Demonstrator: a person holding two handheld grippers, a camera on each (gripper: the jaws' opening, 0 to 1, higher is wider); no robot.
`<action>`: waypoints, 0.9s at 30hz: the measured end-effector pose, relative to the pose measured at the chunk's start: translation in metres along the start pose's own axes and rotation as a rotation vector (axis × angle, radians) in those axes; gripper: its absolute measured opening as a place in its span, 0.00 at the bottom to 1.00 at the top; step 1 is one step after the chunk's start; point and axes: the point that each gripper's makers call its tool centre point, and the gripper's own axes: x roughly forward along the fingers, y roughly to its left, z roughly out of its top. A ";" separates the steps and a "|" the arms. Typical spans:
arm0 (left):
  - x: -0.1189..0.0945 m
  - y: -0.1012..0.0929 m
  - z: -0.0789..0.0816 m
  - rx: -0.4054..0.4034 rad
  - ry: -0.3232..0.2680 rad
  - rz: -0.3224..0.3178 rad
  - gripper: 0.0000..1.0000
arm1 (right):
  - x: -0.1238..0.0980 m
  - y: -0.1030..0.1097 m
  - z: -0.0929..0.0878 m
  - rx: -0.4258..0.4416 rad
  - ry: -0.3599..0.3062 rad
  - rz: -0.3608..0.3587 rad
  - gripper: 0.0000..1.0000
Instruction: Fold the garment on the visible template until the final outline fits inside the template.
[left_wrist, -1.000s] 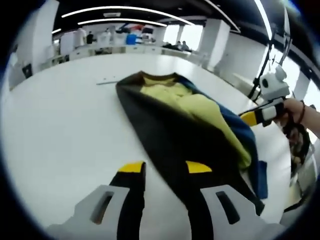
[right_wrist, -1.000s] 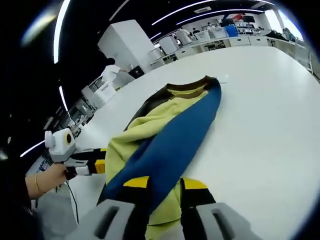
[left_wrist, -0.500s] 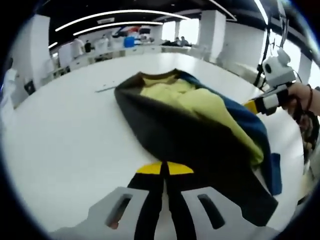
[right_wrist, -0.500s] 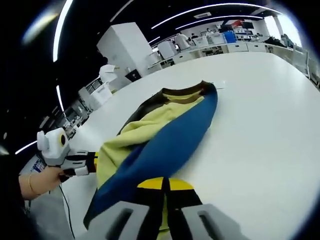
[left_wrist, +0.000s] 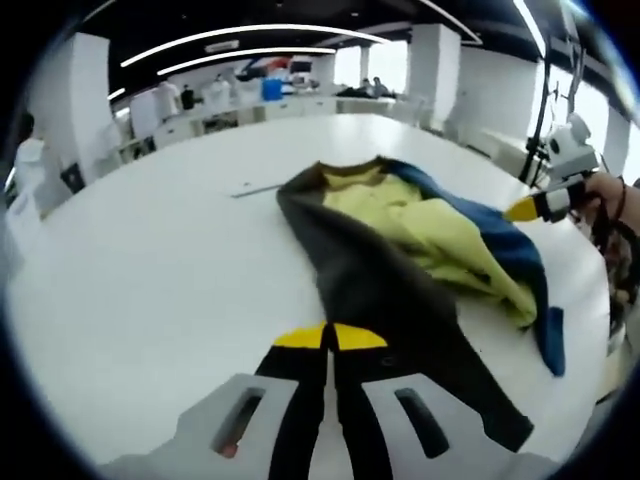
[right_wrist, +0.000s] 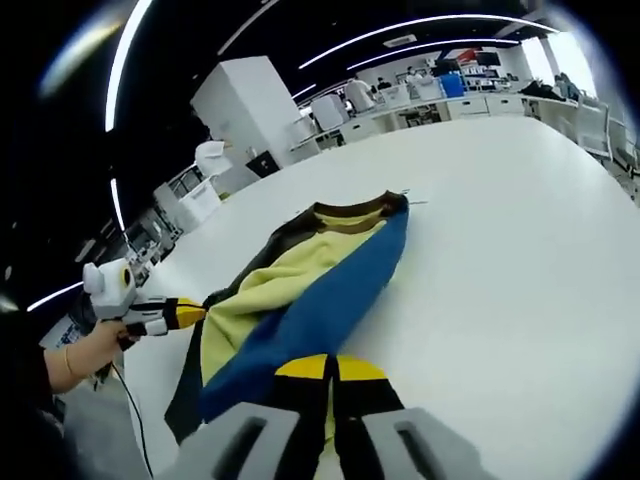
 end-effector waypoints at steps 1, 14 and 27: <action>-0.002 0.003 0.000 0.004 0.002 0.006 0.00 | -0.001 -0.002 0.002 0.002 -0.004 -0.006 0.00; -0.009 0.056 -0.009 0.046 0.062 0.097 0.00 | -0.027 -0.027 0.025 0.042 -0.003 -0.068 0.00; 0.000 0.091 -0.007 0.065 0.101 0.177 0.00 | -0.039 -0.063 0.038 0.075 0.069 -0.135 0.00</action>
